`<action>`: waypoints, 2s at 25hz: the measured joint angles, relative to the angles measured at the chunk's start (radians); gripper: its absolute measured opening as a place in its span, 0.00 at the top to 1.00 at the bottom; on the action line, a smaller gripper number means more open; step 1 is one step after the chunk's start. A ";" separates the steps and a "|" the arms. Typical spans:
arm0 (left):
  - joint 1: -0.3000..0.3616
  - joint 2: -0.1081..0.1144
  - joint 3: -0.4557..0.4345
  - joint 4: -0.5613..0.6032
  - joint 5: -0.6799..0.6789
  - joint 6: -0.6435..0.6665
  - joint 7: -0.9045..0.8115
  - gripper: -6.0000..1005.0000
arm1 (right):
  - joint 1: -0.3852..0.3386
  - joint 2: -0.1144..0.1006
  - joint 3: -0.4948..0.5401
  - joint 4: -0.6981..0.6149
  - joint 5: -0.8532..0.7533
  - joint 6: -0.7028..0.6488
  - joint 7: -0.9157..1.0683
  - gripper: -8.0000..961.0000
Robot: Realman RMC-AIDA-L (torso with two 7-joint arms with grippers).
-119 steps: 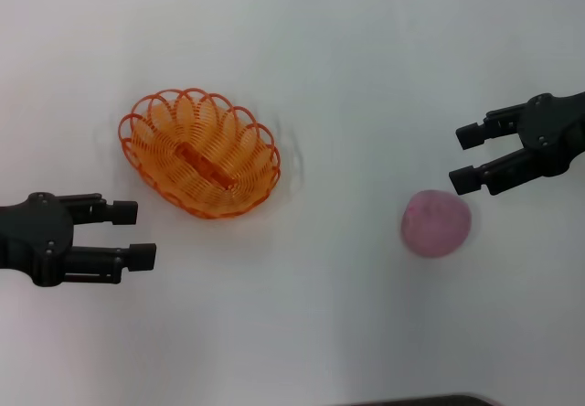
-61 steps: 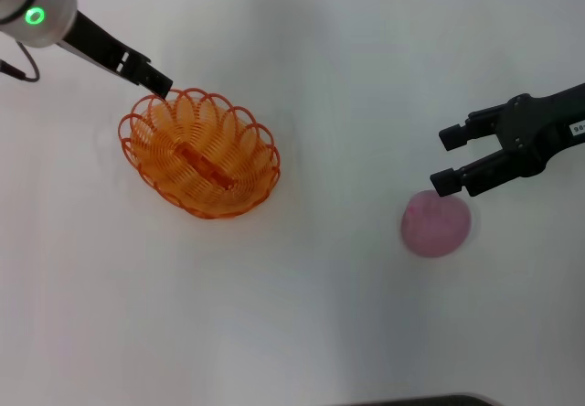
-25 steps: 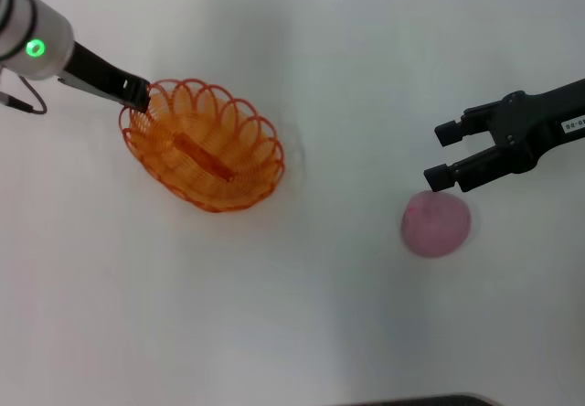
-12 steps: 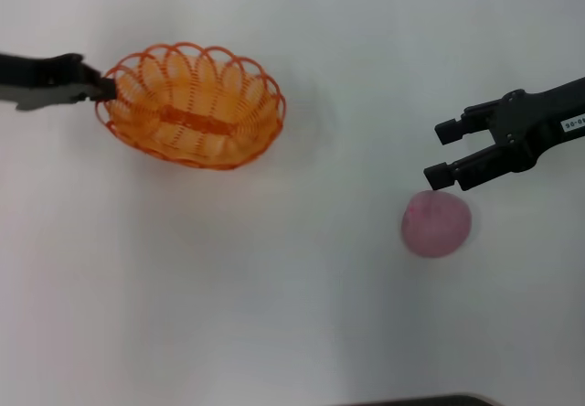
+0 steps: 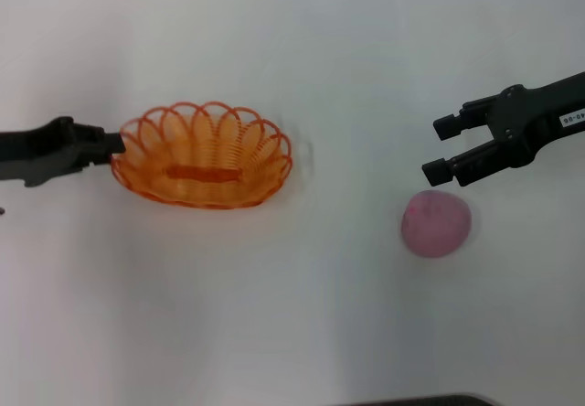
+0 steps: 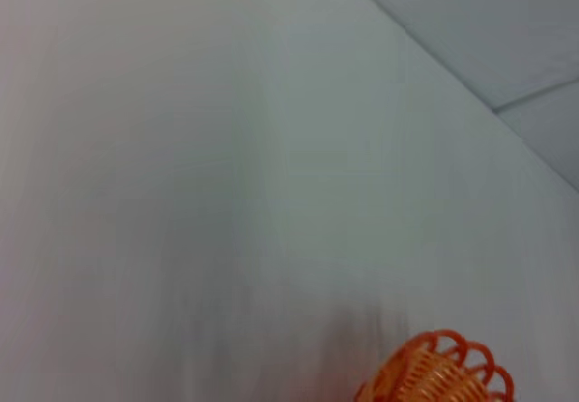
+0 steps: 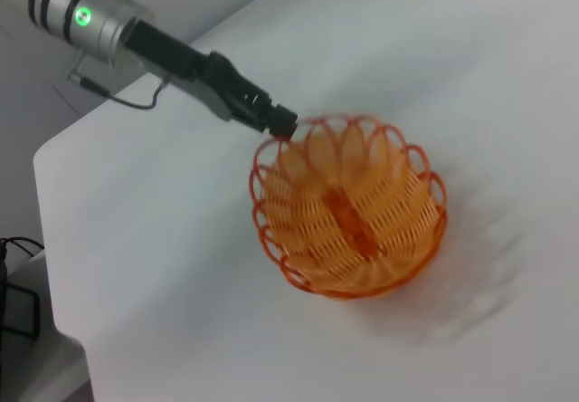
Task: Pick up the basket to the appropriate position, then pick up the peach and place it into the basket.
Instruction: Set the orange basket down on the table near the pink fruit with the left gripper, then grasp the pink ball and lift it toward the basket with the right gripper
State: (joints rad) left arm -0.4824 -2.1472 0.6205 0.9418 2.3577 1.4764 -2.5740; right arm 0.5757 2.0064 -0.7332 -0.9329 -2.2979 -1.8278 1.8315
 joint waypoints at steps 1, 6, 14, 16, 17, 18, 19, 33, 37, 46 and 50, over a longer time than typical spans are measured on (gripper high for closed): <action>0.005 -0.001 0.000 -0.003 -0.002 0.002 0.001 0.86 | 0.001 0.000 0.000 -0.001 0.000 0.000 0.000 0.01; 0.013 0.004 -0.001 -0.015 -0.007 0.026 0.001 0.79 | 0.003 0.000 0.000 -0.001 0.000 -0.001 0.001 0.00; 0.013 0.032 -0.023 -0.001 -0.001 0.085 0.095 0.41 | -0.003 -0.002 0.024 -0.001 0.006 -0.003 0.001 0.00; 0.016 0.040 -0.072 0.003 -0.008 0.099 0.182 0.34 | 0.001 -0.004 0.058 -0.001 0.010 -0.002 0.001 0.00; 0.016 0.043 -0.102 0.003 -0.018 0.121 0.236 0.34 | 0.004 -0.004 0.076 -0.001 0.010 -0.003 0.002 0.00; 0.017 0.050 -0.154 0.000 -0.039 0.163 0.328 0.34 | 0.008 -0.006 0.105 -0.001 0.011 -0.002 0.007 0.00; 0.018 0.053 -0.190 -0.004 -0.059 0.203 0.393 0.34 | 0.013 -0.008 0.141 -0.001 0.012 -0.002 0.014 0.00; 0.137 0.017 -0.233 0.064 -0.194 0.545 1.030 0.22 | 0.068 -0.048 0.161 -0.107 0.083 -0.050 0.248 0.00; 0.146 0.004 -0.195 0.107 -0.119 0.515 1.052 0.16 | 0.112 -0.032 0.056 -0.187 -0.045 -0.126 0.267 0.00; 0.150 -0.013 -0.176 0.150 -0.042 0.471 1.041 0.12 | 0.206 0.020 -0.115 -0.162 -0.330 -0.107 0.298 0.00; 0.149 -0.013 -0.175 0.145 -0.040 0.461 1.035 0.12 | 0.205 0.029 -0.216 -0.120 -0.376 -0.029 0.332 0.00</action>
State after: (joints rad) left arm -0.3337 -2.1606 0.4453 1.0871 2.3181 1.9373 -1.5388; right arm 0.7806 2.0359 -0.9490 -1.0525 -2.6743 -1.8573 2.1638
